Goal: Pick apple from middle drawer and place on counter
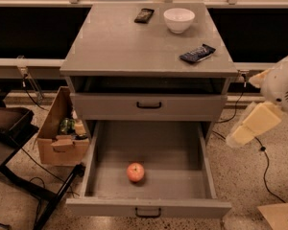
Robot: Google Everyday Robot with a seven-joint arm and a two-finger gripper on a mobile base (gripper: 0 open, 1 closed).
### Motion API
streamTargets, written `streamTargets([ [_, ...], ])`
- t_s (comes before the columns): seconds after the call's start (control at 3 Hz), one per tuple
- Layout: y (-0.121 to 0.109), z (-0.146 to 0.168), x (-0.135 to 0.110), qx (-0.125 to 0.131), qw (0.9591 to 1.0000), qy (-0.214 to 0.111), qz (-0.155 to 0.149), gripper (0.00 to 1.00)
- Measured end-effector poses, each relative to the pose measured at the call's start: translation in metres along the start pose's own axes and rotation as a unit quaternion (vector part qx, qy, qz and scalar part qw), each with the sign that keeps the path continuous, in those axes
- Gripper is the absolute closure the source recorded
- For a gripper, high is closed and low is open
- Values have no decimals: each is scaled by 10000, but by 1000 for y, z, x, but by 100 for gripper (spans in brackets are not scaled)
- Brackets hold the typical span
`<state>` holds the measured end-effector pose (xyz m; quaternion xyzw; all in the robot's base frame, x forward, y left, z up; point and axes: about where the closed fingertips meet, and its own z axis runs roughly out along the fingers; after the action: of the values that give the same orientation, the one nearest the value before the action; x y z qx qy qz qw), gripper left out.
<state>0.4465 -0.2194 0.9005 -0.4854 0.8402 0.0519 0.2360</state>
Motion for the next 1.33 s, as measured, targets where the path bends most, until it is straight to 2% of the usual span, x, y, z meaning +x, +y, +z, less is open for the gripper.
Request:
streamTargets([
  [0.33,6,62,14,-149,9989,-341,293,0],
  [0.67,-24,111,-2,234,9946,-913,443,0],
  [1.0,-33,107,-8,442,9929,-1015,443,0],
  [1.33,-22,145,-2,346,9929,-1033,476,0],
])
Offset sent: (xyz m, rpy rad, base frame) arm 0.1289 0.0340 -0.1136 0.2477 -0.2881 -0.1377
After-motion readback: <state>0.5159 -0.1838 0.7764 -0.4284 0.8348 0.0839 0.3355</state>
